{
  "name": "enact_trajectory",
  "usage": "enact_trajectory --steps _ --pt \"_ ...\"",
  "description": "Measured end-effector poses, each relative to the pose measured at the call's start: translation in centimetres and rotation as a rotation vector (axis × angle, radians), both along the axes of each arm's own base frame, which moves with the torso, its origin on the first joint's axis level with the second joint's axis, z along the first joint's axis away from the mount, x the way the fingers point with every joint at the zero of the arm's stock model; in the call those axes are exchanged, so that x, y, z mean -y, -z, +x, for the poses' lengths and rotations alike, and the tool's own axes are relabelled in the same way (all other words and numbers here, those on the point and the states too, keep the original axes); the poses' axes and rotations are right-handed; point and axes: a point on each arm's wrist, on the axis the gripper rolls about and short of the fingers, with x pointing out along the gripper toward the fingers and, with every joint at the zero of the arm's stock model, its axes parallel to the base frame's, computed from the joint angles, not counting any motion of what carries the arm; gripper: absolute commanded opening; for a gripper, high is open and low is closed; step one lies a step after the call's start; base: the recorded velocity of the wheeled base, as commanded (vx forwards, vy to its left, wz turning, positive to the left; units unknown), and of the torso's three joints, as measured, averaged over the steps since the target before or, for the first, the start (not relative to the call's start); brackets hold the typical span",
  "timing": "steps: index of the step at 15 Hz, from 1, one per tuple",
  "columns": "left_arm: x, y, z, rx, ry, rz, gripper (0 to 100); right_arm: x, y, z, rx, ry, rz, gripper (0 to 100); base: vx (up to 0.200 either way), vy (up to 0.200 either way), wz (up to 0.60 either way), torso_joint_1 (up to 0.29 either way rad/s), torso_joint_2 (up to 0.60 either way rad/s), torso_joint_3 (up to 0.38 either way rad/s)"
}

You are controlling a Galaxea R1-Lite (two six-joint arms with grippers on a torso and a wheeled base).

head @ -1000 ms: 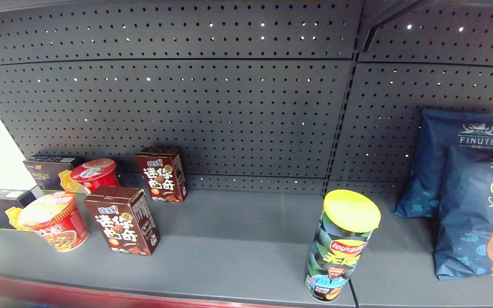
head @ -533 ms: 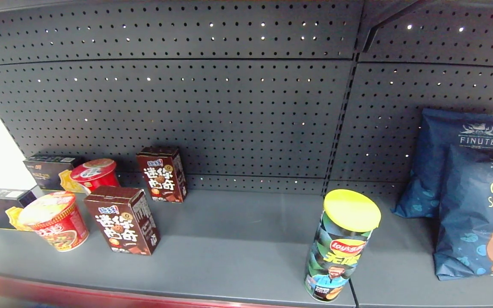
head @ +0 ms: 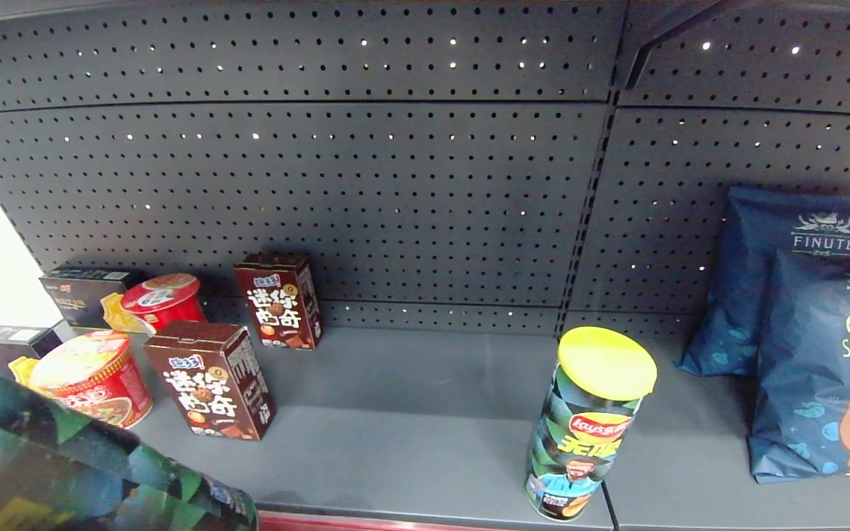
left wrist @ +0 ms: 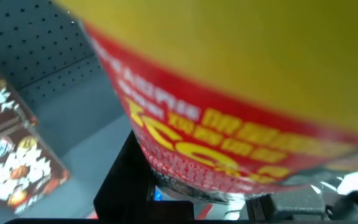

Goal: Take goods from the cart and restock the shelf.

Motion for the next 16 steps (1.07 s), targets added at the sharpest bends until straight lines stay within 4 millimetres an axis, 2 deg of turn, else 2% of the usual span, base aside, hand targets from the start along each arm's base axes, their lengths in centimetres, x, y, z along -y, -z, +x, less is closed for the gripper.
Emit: enact_trajectory --steps 1,8,11,14,16 --pt "0.2 0.2 0.5 -0.023 0.001 0.011 0 0.0 0.0 0.0 -0.001 -0.007 0.001 100 0.0 0.0 -0.6 0.002 0.0 0.002" --pt "0.8 0.9 1.8 -0.08 -0.006 0.044 0 0.0 0.0 0.0 0.001 -0.02 0.002 100 0.0 0.0 0.0 0.0 0.0 0.0" --pt "1.2 0.6 2.6 -0.089 -0.009 0.049 0 0.0 0.0 0.0 -0.001 -0.021 0.002 100 0.0 0.0 0.0 0.0 0.0 0.0" --pt "2.1 -0.5 4.4 -0.072 0.012 0.039 0 0.0 0.0 0.0 -0.001 -0.021 0.002 100 0.0 0.0 0.0 0.0 0.0 0.0" --pt "3.1 -1.3 6.5 -0.057 0.032 0.027 0 0.0 0.0 0.0 0.0 -0.02 0.002 100 0.0 0.0 0.0 0.0 0.0 0.0"
